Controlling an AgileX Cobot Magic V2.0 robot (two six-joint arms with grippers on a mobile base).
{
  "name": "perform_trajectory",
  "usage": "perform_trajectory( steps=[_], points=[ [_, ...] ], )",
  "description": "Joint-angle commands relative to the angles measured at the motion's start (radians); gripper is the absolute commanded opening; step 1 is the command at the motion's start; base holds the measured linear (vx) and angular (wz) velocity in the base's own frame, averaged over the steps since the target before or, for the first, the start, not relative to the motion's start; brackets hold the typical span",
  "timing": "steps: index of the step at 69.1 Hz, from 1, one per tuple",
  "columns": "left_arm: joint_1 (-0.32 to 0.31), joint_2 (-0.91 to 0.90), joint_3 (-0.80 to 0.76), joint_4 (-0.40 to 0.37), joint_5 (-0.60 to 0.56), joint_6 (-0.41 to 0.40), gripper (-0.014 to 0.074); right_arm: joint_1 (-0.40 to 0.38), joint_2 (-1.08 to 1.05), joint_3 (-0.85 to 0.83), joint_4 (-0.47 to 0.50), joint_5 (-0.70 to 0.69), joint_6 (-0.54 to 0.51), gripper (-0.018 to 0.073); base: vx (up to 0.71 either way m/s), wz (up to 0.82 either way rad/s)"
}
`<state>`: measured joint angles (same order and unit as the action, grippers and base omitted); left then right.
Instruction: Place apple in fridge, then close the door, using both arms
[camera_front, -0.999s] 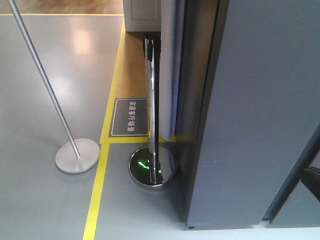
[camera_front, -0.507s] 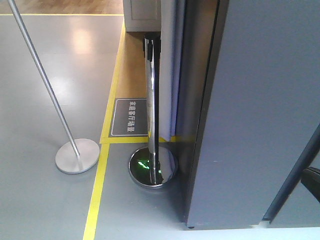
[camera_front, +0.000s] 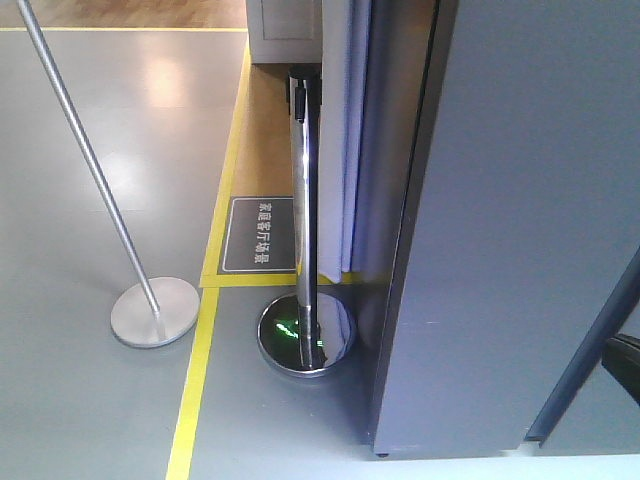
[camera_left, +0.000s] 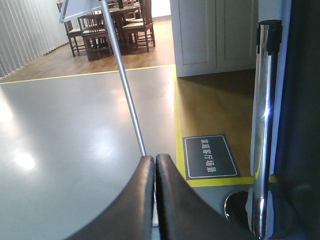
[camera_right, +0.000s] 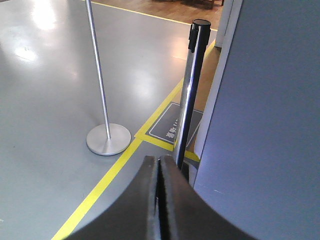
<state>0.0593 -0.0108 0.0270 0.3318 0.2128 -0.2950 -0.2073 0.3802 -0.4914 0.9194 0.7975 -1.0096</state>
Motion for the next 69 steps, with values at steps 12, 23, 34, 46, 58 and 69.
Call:
perform_trajectory(
  steps=[12,23,34,46,58,69],
  points=[
    [-0.003,-0.017,0.016,0.009,-0.069,0.000,-0.0008,-0.001,0.009,-0.026,0.039,-0.039,-0.008,-0.0005,0.00,0.00],
    [-0.003,-0.017,0.016,0.007,-0.071,-0.008,-0.0008,-0.001,0.009,-0.026,0.039,-0.039,-0.008,-0.0005,0.00,0.00],
    [-0.003,-0.017,0.015,0.002,-0.070,-0.007,-0.0008,-0.001,0.009,-0.026,0.039,-0.039,-0.008,-0.0005,0.00,0.00],
    [-0.003,-0.017,0.015,0.002,-0.070,-0.007,-0.0008,-0.001,0.009,-0.026,0.039,-0.039,-0.008,-0.0005,0.00,0.00],
    [-0.003,-0.017,0.015,0.002,-0.070,-0.007,-0.0008,-0.001,0.009,-0.026,0.039,-0.039,-0.008,-0.0005,0.00,0.00],
    [-0.003,-0.017,0.015,0.002,-0.070,-0.007,-0.0008,-0.001,0.009,-0.026,0.039,-0.039,-0.008,-0.0005,0.00,0.00]
  ],
)
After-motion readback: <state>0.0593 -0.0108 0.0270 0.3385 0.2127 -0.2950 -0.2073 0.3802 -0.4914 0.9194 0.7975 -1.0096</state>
